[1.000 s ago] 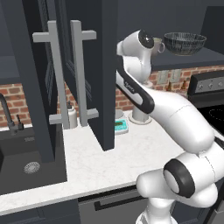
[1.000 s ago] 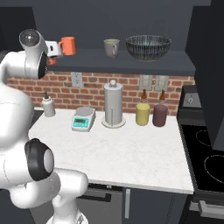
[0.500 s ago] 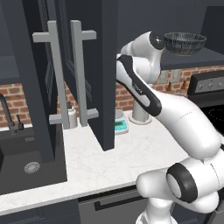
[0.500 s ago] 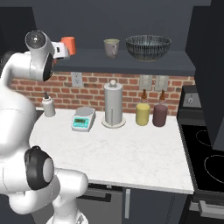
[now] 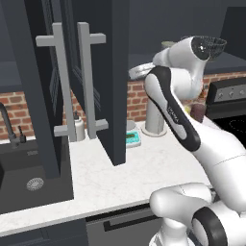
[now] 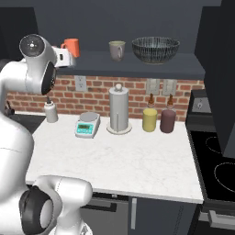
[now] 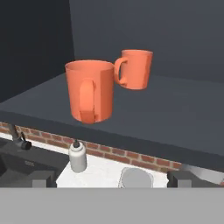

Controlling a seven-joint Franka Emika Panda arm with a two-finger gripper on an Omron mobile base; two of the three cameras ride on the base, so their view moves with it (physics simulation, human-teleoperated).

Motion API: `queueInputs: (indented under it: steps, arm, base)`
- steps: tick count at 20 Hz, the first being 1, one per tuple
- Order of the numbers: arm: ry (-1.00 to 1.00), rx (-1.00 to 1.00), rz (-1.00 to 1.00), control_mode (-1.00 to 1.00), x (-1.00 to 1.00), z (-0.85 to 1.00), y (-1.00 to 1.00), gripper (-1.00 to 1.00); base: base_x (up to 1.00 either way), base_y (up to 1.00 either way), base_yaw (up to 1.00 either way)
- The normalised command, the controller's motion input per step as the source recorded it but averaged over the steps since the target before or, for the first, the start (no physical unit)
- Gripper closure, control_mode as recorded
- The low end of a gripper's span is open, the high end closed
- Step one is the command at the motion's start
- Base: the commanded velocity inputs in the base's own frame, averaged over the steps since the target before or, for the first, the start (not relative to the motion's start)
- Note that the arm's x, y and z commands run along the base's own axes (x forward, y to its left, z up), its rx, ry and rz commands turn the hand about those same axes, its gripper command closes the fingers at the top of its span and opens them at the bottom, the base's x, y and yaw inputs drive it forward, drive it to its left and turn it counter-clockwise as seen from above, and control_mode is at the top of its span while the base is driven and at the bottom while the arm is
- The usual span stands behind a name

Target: Gather all objects into one cabinet and sort the glasses and bowls to opposite sides.

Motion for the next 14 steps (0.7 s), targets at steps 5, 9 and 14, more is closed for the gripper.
queueInputs:
  steps: [5, 9, 14]
  arm:
    - [0.0, 0.06, -0.08, -1.0, -0.58, 0.25, -0.78, -1.0]
    - [0.0, 0.05, -0.07, -1.0, -0.3, 0.23, -0.87, -1.0]
    - [0.0, 0.05, -0.06, -1.0, -0.11, 0.2, -0.88, -1.0]
  base:
    - [0.0, 0.0, 0.0]
    - [0.0, 0.0, 0.0]
    - [0.0, 0.0, 0.0]
